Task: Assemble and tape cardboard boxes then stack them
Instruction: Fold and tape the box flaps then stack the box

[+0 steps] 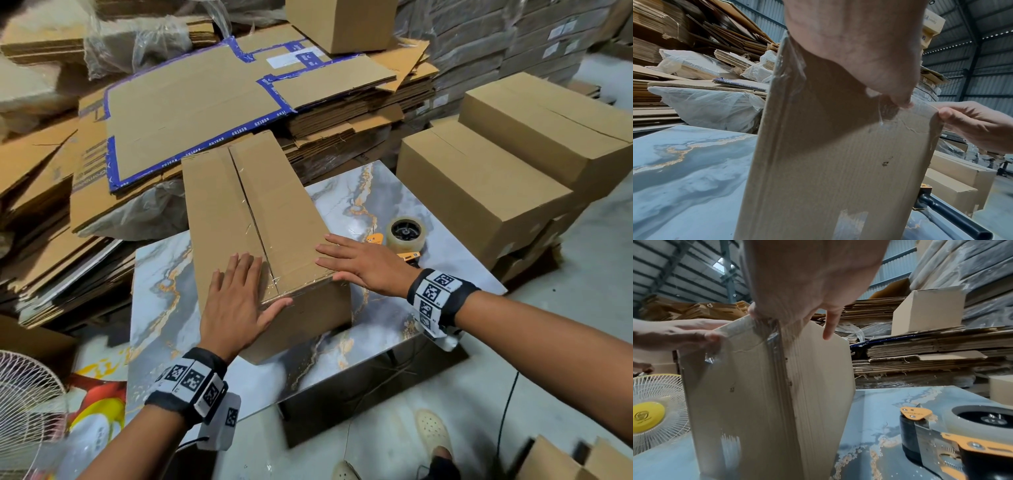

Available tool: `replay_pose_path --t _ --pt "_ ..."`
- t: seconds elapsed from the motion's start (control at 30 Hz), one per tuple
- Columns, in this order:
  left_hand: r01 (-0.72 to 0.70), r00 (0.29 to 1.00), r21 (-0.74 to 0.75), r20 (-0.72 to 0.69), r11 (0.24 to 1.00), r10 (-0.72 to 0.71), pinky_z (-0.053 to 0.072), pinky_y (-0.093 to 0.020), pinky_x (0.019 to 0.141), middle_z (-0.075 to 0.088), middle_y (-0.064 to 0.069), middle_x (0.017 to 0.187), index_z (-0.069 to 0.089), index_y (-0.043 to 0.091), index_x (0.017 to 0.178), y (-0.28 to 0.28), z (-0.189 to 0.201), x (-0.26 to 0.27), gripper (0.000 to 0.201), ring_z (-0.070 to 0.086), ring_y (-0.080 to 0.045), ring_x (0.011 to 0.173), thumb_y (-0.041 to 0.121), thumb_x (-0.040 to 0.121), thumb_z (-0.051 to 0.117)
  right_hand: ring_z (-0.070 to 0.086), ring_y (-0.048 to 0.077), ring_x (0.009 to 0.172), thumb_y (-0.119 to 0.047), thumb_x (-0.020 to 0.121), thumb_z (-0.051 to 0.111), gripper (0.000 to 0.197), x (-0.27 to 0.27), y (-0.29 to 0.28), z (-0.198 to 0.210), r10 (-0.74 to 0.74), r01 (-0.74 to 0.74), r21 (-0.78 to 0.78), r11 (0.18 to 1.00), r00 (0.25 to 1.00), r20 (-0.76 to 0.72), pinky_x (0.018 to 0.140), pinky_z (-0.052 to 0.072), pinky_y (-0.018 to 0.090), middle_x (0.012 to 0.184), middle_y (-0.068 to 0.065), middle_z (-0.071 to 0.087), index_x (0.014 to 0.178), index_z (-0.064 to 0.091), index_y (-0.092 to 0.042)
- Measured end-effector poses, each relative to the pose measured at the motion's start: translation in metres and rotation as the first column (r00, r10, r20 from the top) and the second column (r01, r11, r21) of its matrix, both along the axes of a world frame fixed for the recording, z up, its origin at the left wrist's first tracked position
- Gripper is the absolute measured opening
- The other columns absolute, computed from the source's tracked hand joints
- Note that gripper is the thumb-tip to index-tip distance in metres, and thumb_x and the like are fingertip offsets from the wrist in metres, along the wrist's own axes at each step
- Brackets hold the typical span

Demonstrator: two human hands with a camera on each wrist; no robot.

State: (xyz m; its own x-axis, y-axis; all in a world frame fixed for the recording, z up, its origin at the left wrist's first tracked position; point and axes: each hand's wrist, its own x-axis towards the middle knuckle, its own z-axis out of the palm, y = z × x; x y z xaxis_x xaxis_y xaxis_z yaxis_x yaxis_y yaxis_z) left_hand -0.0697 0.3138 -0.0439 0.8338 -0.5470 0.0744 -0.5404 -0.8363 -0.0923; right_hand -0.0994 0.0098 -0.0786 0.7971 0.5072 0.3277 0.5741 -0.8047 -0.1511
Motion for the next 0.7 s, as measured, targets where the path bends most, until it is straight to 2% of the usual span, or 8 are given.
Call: replay_pose_path --t 0.1,0.23,0.3,0.4,0.53,0.7 --pt "0.003 1.000 -0.012 0.004 1.000 -0.003 0.034 -0.056 0.114 0.041 -0.017 0.157 0.043 0.006 0.150 0.000 0.000 0.000 0.101 0.035 -0.035 0.147 0.084 0.091 0.019 0.028 0.015 0.151 -0.051 0.108 0.025 0.054 0.001 -0.001 0.000 0.008 -0.008 0.002 1.000 1.000 0.021 0.079 0.060 0.039 0.157 -0.005 0.043 0.147 0.052 -0.026" --pt "0.009 1.000 -0.022 0.007 1.000 -0.009 0.033 -0.054 0.115 0.039 -0.018 0.158 0.041 0.006 0.151 0.001 -0.001 -0.001 0.101 0.035 -0.035 0.147 0.084 0.091 0.020 0.019 0.015 0.154 -0.054 0.103 0.037 0.057 0.003 -0.006 0.003 0.058 -0.058 -0.004 0.998 0.998 -0.029 0.086 0.059 0.045 0.162 -0.005 0.035 0.152 0.044 -0.026" --pt "0.005 1.000 -0.023 0.004 1.000 -0.005 0.033 -0.053 0.115 0.039 -0.018 0.158 0.041 0.006 0.151 0.000 0.000 -0.001 0.101 0.035 -0.036 0.147 0.084 0.091 0.020 0.014 0.014 0.155 -0.058 0.099 0.042 0.063 0.001 -0.007 0.007 0.070 -0.070 0.016 0.997 0.995 -0.063 0.085 0.060 0.045 0.164 -0.006 0.031 0.154 0.041 -0.027" --pt "-0.005 1.000 -0.021 0.000 1.000 0.005 0.033 -0.052 0.116 0.039 -0.017 0.158 0.040 0.007 0.152 0.000 -0.001 -0.001 0.100 0.034 -0.034 0.148 0.084 0.090 0.022 0.009 0.016 0.156 -0.058 0.100 0.044 0.066 0.002 -0.010 0.011 0.115 -0.118 -0.056 0.991 0.992 -0.049 0.085 0.060 0.042 0.167 -0.004 0.024 0.157 0.033 -0.026" --pt "-0.003 1.000 -0.010 -0.003 1.000 0.003 0.035 -0.051 0.115 0.042 -0.016 0.157 0.040 0.007 0.152 -0.001 0.001 -0.001 0.100 0.036 -0.034 0.147 0.083 0.091 0.022 0.014 0.021 0.156 -0.046 0.101 0.050 0.062 0.005 -0.013 0.013 0.131 -0.132 -0.107 0.985 0.991 -0.015 0.084 0.058 0.039 0.165 0.001 0.027 0.157 0.034 -0.024" --pt "-0.013 1.000 -0.010 -0.008 1.000 0.013 0.036 -0.051 0.114 0.044 -0.016 0.155 0.042 0.006 0.151 -0.002 0.001 -0.002 0.099 0.038 -0.034 0.146 0.083 0.091 0.024 0.019 0.016 0.154 -0.051 0.103 0.042 0.055 0.005 -0.010 0.007 0.108 -0.106 -0.043 0.993 0.994 0.027 0.083 0.059 0.036 0.162 -0.003 0.036 0.153 0.043 -0.027"
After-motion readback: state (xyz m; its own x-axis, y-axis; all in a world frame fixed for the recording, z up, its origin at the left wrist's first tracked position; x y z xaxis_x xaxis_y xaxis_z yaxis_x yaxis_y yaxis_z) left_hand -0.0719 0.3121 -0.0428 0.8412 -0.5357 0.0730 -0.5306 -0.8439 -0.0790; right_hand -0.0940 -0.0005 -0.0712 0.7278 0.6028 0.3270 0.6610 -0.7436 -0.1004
